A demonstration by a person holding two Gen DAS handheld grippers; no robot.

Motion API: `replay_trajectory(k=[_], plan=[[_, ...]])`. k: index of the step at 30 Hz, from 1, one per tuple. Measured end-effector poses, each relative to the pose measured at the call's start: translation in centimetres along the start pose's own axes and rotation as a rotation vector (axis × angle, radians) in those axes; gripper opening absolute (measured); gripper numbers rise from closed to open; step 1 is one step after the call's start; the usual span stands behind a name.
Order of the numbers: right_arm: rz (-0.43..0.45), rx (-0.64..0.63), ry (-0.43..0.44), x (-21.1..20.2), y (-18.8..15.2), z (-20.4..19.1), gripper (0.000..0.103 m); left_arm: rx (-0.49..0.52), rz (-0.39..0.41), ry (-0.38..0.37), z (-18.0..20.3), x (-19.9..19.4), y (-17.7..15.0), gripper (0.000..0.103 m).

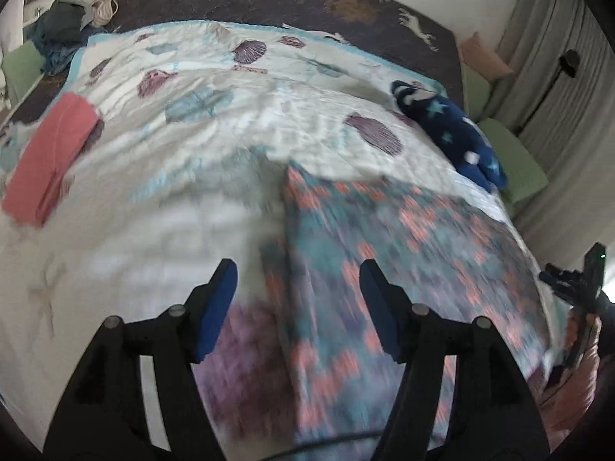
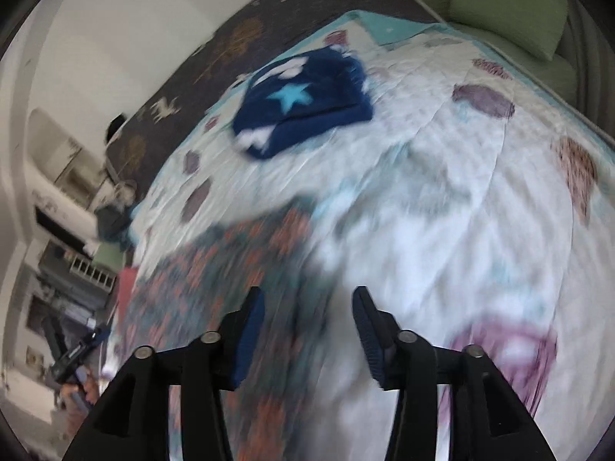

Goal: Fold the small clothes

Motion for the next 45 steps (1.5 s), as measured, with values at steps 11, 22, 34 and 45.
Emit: replay_trajectory(k=[11,22,34,45], plan=[[-0.068,0.000,-0.010,-0.5,-6.9,-1.2,0.057,0.008,-0.117,0.048,-0.2,-0.5,-7.5,0.022],[-0.041,0.072,-0.050,-1.1,-7.8,-0.2,0.023,-0.034,-0.060,0.077,-1.0,-3.2,-8.8,0.004],[-0.033,0.086,-0.059,-3.8,-9.7,0.0,0.043,0.013,-0.060,0.118,-0.4,-3.4,-9.8,0.008],[-0.030,-0.021,-0.140,-2.6,-10.7,-0.3,0.032,-0.029,0.040,0.156,-2.5,-4.2,-10.7,0.050]])
Point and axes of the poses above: each gripper's, at about its wrist camera, not at the fingertips, and x roughly the way its jaws point, z to its right, y to its top, the point moved 7 cm from there along x, roughly the way its jaws point, and after that the axes turned 7 degrees about -y, right-handed, at the moved point
